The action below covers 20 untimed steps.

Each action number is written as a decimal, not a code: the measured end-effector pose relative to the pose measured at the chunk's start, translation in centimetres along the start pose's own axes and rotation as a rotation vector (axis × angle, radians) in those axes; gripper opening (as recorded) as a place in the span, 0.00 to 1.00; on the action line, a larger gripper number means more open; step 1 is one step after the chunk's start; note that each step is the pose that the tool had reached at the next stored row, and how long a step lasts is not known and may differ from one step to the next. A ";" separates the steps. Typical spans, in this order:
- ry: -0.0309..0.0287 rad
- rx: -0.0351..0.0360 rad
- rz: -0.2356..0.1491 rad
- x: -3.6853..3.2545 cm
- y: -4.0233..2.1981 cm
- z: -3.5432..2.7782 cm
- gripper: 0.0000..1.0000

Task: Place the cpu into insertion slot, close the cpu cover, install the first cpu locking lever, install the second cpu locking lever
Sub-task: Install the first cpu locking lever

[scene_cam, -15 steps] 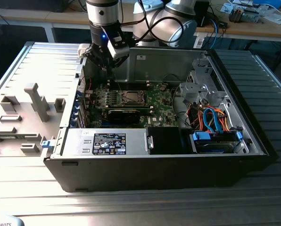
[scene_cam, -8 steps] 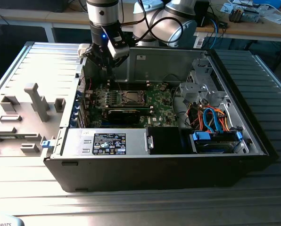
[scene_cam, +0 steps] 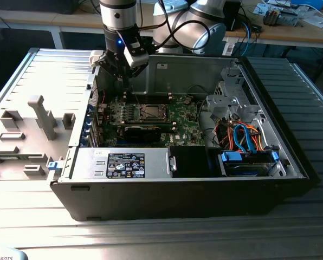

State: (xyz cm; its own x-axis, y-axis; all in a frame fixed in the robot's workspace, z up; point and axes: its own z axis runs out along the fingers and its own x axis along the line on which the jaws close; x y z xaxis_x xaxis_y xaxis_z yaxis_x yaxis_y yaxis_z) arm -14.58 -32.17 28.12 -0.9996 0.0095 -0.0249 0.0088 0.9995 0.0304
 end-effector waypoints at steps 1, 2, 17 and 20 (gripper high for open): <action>0.0000 0.0000 0.000 0.00 0.02 0.02 0.11; -0.0001 0.0000 0.000 0.00 0.07 0.04 0.11; 0.0003 0.0001 0.000 -0.63 1.51 1.98 0.11; 0.0003 0.0001 0.000 -0.74 1.51 2.01 0.11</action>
State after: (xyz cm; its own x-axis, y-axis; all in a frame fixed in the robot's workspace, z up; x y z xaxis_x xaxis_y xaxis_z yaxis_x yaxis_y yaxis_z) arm -13.78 -30.61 26.18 -0.9997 0.0094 -0.0246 0.0086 0.9995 0.0303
